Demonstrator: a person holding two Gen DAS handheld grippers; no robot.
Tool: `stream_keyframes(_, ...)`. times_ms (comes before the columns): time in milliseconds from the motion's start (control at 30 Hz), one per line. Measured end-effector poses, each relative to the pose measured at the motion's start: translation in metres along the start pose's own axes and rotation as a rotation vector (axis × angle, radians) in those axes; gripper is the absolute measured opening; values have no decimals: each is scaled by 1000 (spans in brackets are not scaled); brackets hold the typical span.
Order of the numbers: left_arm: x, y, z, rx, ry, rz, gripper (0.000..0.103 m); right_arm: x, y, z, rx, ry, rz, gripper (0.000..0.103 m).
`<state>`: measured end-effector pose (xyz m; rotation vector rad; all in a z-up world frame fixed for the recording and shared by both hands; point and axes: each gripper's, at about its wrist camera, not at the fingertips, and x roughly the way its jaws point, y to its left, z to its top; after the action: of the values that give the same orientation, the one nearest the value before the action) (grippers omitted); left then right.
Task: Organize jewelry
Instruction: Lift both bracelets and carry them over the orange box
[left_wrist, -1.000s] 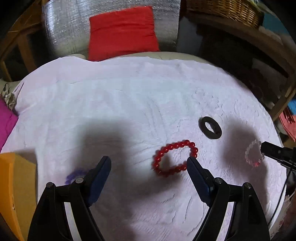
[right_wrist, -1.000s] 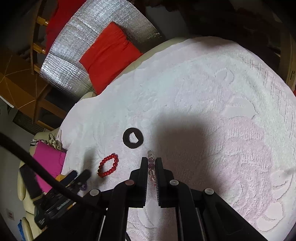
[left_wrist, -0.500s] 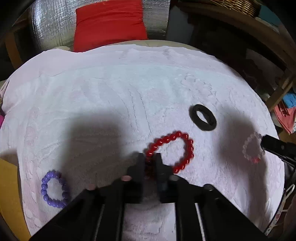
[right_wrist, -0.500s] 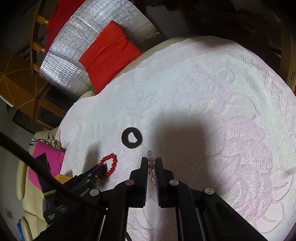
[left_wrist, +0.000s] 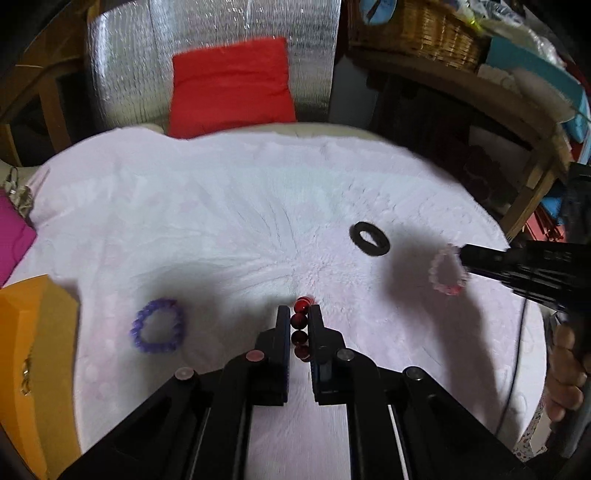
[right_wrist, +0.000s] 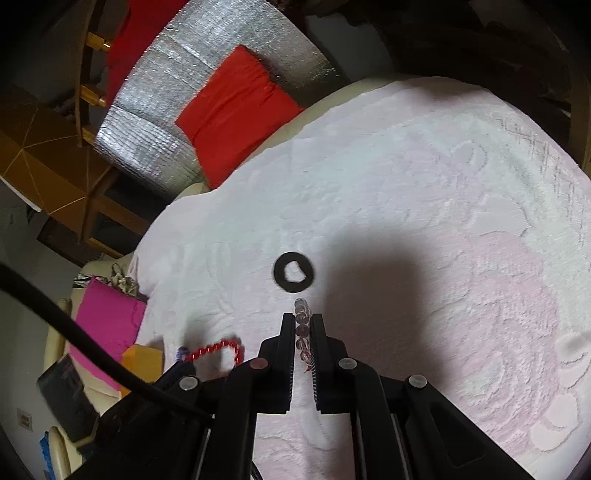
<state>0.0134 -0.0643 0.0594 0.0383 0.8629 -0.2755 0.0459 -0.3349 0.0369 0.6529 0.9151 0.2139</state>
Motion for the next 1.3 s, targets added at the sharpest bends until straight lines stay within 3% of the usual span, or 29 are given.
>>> stream_keyframes(333,-72,12,-26,-34,-75,36,10,-8,33,-16,-41,-21,99,9)
stream_keyframes(633,-133,18,-38,-6,-147,186,10,-8,73,-38,-114,-23,150,9)
stream_keyframes(1300,-196,47,-55,-35,-242,288,10,-9,138,-79,-242,-44,217,9)
